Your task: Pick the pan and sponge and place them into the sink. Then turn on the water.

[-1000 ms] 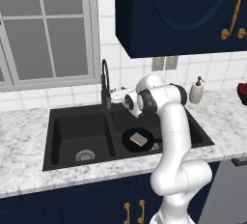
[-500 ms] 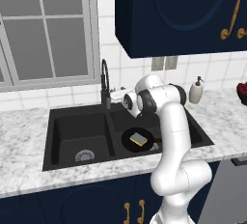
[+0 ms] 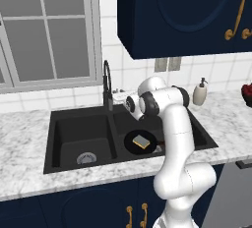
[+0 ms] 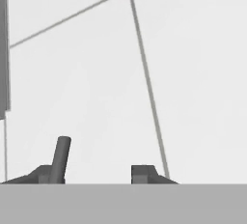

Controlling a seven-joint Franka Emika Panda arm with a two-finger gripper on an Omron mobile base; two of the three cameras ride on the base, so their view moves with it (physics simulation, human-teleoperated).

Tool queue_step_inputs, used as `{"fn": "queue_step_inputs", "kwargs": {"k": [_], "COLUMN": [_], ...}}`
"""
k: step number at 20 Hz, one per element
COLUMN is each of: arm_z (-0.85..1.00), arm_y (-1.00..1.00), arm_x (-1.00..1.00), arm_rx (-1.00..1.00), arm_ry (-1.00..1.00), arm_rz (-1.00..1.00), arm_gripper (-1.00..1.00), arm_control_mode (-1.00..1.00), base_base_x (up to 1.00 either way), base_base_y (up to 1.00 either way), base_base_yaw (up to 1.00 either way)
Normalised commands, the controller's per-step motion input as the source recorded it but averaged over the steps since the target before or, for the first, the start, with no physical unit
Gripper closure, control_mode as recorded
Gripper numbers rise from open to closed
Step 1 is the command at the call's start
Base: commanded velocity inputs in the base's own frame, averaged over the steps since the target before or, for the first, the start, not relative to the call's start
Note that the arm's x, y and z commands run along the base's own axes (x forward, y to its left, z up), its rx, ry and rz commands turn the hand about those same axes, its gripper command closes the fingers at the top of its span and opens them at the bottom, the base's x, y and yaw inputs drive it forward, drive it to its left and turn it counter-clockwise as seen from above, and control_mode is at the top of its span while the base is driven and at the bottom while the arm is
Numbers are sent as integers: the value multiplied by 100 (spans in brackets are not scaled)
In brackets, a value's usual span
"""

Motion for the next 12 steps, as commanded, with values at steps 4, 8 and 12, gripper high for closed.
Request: {"fn": "queue_step_inputs", "kwargs": {"k": [4,8,12], "arm_z": [-27,-26,-34], "arm_y": [-41,-57,-62], "arm_x": [45,47,54], "arm_rx": [15,16,15], "arm_ry": [0,0,0], "arm_rz": [0,0,0], "arm_gripper": [100,100,100], "arm_control_mode": [-100,-100,-100], "base_base_x": [0,0,0], "base_base_y": [0,0,0], "base_base_yaw": [0,0,0]}}
